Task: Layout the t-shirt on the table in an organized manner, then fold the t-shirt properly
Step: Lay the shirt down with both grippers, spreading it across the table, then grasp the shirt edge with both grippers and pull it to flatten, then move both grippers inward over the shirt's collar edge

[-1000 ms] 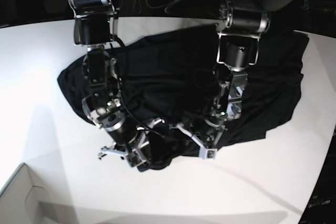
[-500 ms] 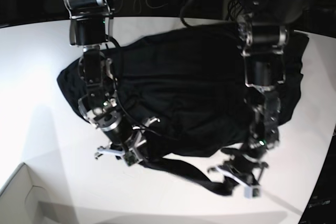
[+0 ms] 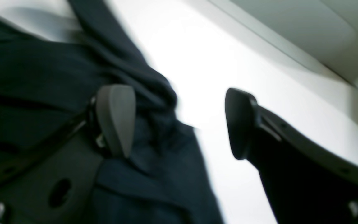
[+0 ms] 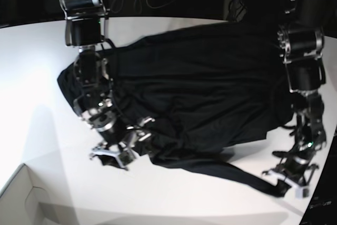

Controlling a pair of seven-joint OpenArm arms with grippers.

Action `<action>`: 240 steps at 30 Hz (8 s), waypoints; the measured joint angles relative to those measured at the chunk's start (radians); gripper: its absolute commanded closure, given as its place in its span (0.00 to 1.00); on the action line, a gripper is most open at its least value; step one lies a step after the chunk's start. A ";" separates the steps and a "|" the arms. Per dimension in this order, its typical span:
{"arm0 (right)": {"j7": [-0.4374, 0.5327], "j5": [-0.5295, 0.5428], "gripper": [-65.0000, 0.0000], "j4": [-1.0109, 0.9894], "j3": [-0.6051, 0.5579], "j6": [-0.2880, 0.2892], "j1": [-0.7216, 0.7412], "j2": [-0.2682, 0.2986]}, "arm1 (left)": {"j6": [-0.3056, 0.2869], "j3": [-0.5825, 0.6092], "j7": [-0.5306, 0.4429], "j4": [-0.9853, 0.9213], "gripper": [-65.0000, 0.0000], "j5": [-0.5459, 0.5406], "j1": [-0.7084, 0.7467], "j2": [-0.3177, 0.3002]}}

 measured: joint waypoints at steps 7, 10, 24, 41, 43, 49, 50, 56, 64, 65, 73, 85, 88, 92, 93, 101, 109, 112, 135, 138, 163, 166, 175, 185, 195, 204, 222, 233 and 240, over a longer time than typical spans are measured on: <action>-0.008 0.000 0.29 -0.132 0.115 -0.003 0.004 -0.002 | 0.004 -0.172 0.010 -0.012 1.00 -0.023 0.122 -0.031; 0.000 0.002 0.30 -0.175 0.113 -0.002 0.007 0.002 | 0.005 -0.182 0.003 -0.004 1.00 -0.026 0.156 -0.030; 0.000 0.002 1.00 -0.385 0.114 -0.003 0.138 0.008 | -0.002 -0.263 0.008 -0.008 0.99 -0.027 0.272 -0.018; 0.049 0.019 1.00 -0.686 0.117 -0.003 0.259 0.094 | 0.005 -0.401 0.161 0.309 0.49 -0.031 0.382 0.032; 0.050 0.020 1.00 -0.686 0.117 -0.002 0.260 0.107 | -0.001 -0.407 0.196 0.361 0.49 -0.030 0.420 0.056; 0.032 0.014 1.00 -0.693 0.119 -0.106 0.271 0.174 | -0.001 -0.408 0.200 0.423 0.49 -0.026 0.524 0.133; 0.024 0.008 1.00 -0.694 0.119 -0.161 0.270 0.181 | -0.001 -0.408 0.200 0.423 0.49 -0.027 0.532 0.148; 0.029 0.010 1.00 -0.696 0.119 -0.288 0.270 0.203 | -0.001 -0.407 0.196 0.419 0.49 -0.023 0.531 0.190; 0.113 0.009 1.00 -0.500 0.121 -0.289 0.209 0.180 | -0.003 -0.236 0.185 0.236 0.49 -0.024 0.364 0.161; 0.114 0.010 1.00 -0.445 0.122 -0.291 0.189 0.172 | -0.002 -0.217 0.182 0.192 0.49 -0.024 0.337 0.156; -0.039 0.012 1.00 -0.031 0.119 -0.289 -0.010 0.098 | 0.001 -0.109 -0.002 -0.288 0.49 -0.020 0.109 0.090; -0.102 0.018 1.00 0.253 0.114 -0.180 -0.312 -0.003 | 0.015 -0.027 -0.370 -0.679 0.49 -0.021 -0.110 -0.018; -0.116 0.008 1.00 0.240 0.114 -0.098 -0.344 -0.006 | 0.020 -0.027 -0.378 -0.675 0.49 -0.023 -0.167 -0.040; -0.112 0.006 1.00 0.228 0.117 -0.031 -0.340 -0.003 | 0.013 -0.031 -0.384 -0.671 0.49 -0.028 -0.187 -0.055; -0.115 0.005 1.00 0.225 0.117 -0.021 -0.333 0.000 | 0.014 -0.032 -0.370 -0.671 0.49 -0.031 -0.183 -0.057; -0.206 0.003 1.00 -0.026 0.118 0.086 -0.135 0.014 | 0.014 -0.034 -0.190 -0.566 0.49 -0.096 -0.019 -0.033; -0.137 0.055 1.00 -0.426 0.119 0.098 0.108 0.116 | 0.014 -0.032 -0.017 -0.147 0.49 -0.161 0.174 -0.030; -0.090 0.045 1.00 -0.522 0.121 0.093 0.166 0.129 | 0.015 -0.034 0.026 -0.024 0.49 -0.161 0.208 -0.007; -0.039 0.014 1.00 0.216 0.228 -0.099 -0.256 0.053 | 0.008 -0.027 -0.408 -0.701 0.49 0.196 -0.127 0.117; -0.118 -0.001 1.00 0.267 0.239 -0.101 -0.376 0.030 | 0.011 -0.027 -0.411 -0.701 0.49 0.197 -0.178 0.103; -0.045 0.036 1.00 -0.035 0.438 -0.105 -0.306 0.108 | 0.006 -0.206 -0.026 0.024 0.49 0.192 0.212 0.156; -0.079 0.023 1.00 0.014 0.437 -0.105 -0.315 0.097 | -0.010 -0.249 0.082 0.197 0.49 0.187 0.302 0.197; -0.117 0.009 1.00 0.198 0.431 -0.098 -0.346 0.033 | 0.002 -0.311 0.370 0.658 0.49 -0.043 0.613 0.269; -0.123 0.002 1.00 0.491 0.433 0.104 -0.458 -0.064 | -0.001 -0.315 0.415 0.744 0.48 -0.191 0.808 0.263; -0.133 -0.001 1.00 0.596 0.410 0.218 -0.615 -0.149 | -0.017 -0.316 0.371 0.437 0.48 -0.220 0.680 0.158; -0.184 -0.001 1.00 0.608 0.348 0.225 -0.735 -0.151 | 0.000 -0.317 0.419 0.360 0.48 -0.203 0.559 0.124; -0.349 0.003 0.36 0.613 0.092 0.225 -0.887 -0.147 | 0.001 -0.313 0.425 0.846 0.48 -0.363 0.805 0.162; -0.345 0.004 0.36 0.594 -0.019 0.225 -0.900 -0.146 | 0.005 -0.313 0.425 0.844 0.48 -0.425 0.941 0.162; -0.322 0.019 0.60 0.483 -0.023 0.224 -0.809 -0.147 | 0.005 -0.314 0.424 0.854 0.48 -0.428 0.969 0.152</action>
